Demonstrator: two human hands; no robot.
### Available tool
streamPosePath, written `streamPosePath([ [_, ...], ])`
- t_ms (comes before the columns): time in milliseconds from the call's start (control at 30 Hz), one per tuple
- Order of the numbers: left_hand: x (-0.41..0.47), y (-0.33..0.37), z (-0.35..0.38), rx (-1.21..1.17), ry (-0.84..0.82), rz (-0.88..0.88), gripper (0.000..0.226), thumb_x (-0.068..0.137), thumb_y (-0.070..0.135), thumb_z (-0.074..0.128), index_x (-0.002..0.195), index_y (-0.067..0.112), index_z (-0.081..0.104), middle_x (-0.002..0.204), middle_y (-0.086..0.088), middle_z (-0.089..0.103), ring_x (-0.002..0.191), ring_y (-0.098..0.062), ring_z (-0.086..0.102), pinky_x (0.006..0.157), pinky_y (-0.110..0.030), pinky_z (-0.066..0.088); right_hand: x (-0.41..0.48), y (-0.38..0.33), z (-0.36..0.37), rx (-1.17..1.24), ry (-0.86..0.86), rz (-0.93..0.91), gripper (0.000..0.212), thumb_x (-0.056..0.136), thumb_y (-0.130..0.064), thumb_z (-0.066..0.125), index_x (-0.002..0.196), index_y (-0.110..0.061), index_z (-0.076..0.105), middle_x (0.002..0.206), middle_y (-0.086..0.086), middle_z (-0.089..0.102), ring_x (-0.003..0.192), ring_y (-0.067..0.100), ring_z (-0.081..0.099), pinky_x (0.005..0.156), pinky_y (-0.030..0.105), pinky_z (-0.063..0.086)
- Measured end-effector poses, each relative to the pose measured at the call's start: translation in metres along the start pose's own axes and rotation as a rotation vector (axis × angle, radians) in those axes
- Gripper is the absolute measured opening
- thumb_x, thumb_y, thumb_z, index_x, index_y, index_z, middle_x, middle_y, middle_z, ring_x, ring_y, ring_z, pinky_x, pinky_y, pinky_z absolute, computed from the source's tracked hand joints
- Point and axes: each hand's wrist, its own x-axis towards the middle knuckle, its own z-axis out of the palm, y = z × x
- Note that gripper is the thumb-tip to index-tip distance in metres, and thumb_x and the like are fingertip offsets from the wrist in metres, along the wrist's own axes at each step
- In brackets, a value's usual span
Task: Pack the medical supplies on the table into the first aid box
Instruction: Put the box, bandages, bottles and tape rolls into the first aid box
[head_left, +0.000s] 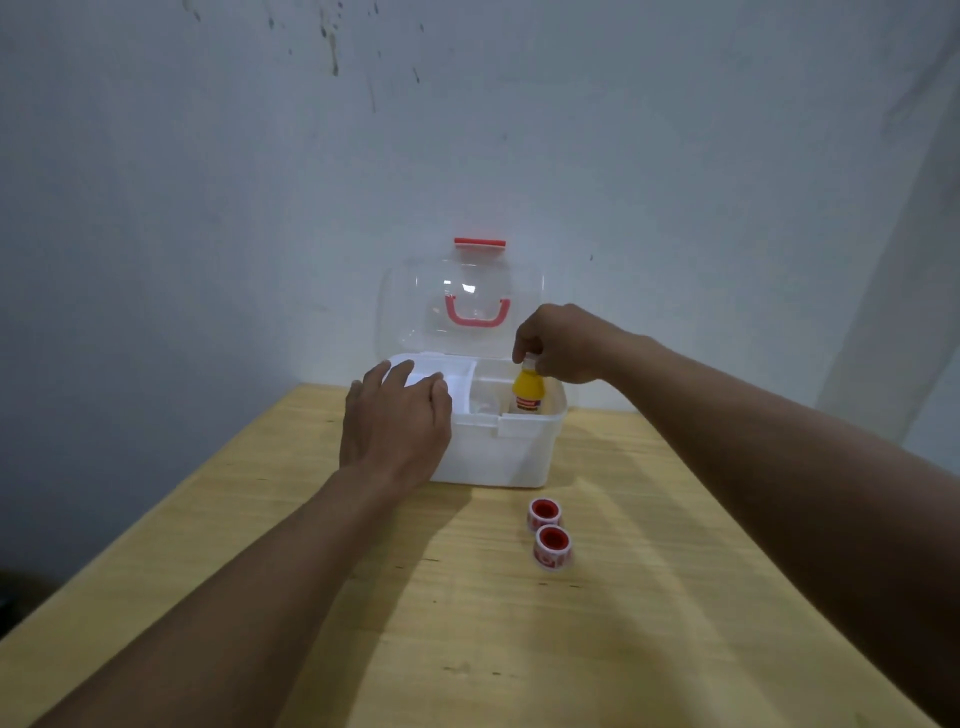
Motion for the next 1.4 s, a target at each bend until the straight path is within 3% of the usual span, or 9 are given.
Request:
streamPosePath([
  [233, 0.001, 0.003, -0.004, 0.043, 0.026, 0.005, 0.052, 0.101, 0.042, 0.019, 0.135, 0.029, 0.057, 0.149, -0.003, 0.047, 0.146, -0.023, 0.025, 0.118, -0.055, 0.006, -0.017, 0.010, -0.012, 0.091, 0.076, 0.003, 0.041, 0.091, -0.002, 0.058, 0.128, -0.017, 0.064, 0.127, 0.004, 0.065, 0.114, 0.020, 0.062, 0.090, 0.025, 0.045],
  [333, -0.003, 0.007, -0.002, 0.054, 0.134, 0.042, 0.056, 0.100, 0.044, 0.018, 0.132, 0.024, 0.060, 0.142, -0.005, 0.055, 0.142, -0.027, 0.035, 0.117, -0.058, 0.013, -0.029, 0.029, -0.016, 0.135, 0.127, 0.103, 0.042, 0.091, -0.009, 0.051, 0.131, -0.019, 0.061, 0.126, 0.003, 0.066, 0.116, 0.021, 0.060, 0.097, 0.029, 0.046],
  [467, -0.007, 0.009, 0.007, 0.096, 0.118, 0.096, 0.056, 0.100, 0.044, 0.018, 0.129, 0.026, 0.063, 0.140, -0.007, 0.057, 0.140, -0.030, 0.038, 0.115, -0.059, 0.017, -0.046, 0.069, -0.009, 0.044, 0.081, 0.245, 0.044, 0.092, -0.017, 0.048, 0.136, -0.020, 0.055, 0.135, 0.004, 0.059, 0.123, 0.023, 0.055, 0.100, 0.035, 0.046],
  [667, -0.005, 0.007, 0.010, 0.098, 0.128, 0.110, 0.057, 0.101, 0.044, 0.016, 0.127, 0.028, 0.064, 0.141, -0.008, 0.056, 0.138, -0.029, 0.040, 0.115, -0.057, 0.018, -0.083, 0.125, 0.008, -0.087, -0.101, 0.487, 0.037, 0.093, -0.016, 0.053, 0.128, -0.005, 0.054, 0.127, 0.016, 0.059, 0.110, 0.032, 0.059, 0.092, 0.040, 0.052],
  [767, -0.005, 0.008, 0.009, 0.082, 0.140, 0.107, 0.055, 0.100, 0.042, 0.020, 0.123, 0.025, 0.067, 0.140, -0.011, 0.056, 0.137, -0.031, 0.041, 0.114, -0.058, 0.018, -0.098, 0.137, 0.016, -0.160, -0.167, 0.553, 0.025, 0.095, -0.022, 0.054, 0.112, -0.004, 0.055, 0.114, 0.015, 0.062, 0.095, 0.030, 0.060, 0.075, 0.034, 0.048],
  [867, -0.005, 0.008, 0.009, 0.090, 0.131, 0.103, 0.054, 0.100, 0.042, 0.021, 0.124, 0.026, 0.066, 0.140, -0.012, 0.057, 0.136, -0.032, 0.043, 0.114, -0.058, 0.020, -0.108, 0.149, 0.025, -0.200, -0.191, 0.612, 0.033, 0.093, -0.019, 0.055, 0.124, -0.006, 0.053, 0.111, 0.012, 0.061, 0.088, 0.025, 0.056, 0.074, 0.033, 0.047],
  [967, -0.005, 0.007, 0.008, 0.087, 0.129, 0.103, 0.055, 0.100, 0.042, 0.021, 0.125, 0.026, 0.066, 0.138, -0.013, 0.057, 0.135, -0.032, 0.044, 0.112, -0.057, 0.024, -0.115, 0.156, 0.030, -0.209, -0.189, 0.633, 0.037, 0.093, -0.016, 0.056, 0.128, -0.008, 0.051, 0.117, 0.012, 0.060, 0.096, 0.025, 0.059, 0.074, 0.033, 0.047],
  [1167, -0.003, 0.006, 0.005, 0.091, 0.093, 0.116, 0.057, 0.099, 0.045, 0.017, 0.130, 0.027, 0.062, 0.139, -0.010, 0.058, 0.135, -0.030, 0.044, 0.111, -0.056, 0.027, -0.117, 0.156, 0.026, -0.158, -0.013, 0.610, 0.025, 0.091, -0.021, 0.058, 0.112, -0.007, 0.057, 0.094, 0.008, 0.059, 0.080, 0.025, 0.058, 0.065, 0.033, 0.043],
  [1400, 0.000, -0.009, 0.000, 0.048, 0.045, 0.091, 0.063, 0.097, 0.050, 0.013, 0.139, 0.026, 0.053, 0.145, -0.007, 0.052, 0.141, -0.028, 0.035, 0.115, -0.054, 0.022, -0.109, 0.133, -0.013, 0.056, 0.178, 0.512, 0.032, 0.093, -0.020, 0.058, 0.120, -0.004, 0.064, 0.118, 0.018, 0.065, 0.101, 0.032, 0.063, 0.075, 0.036, 0.052],
])
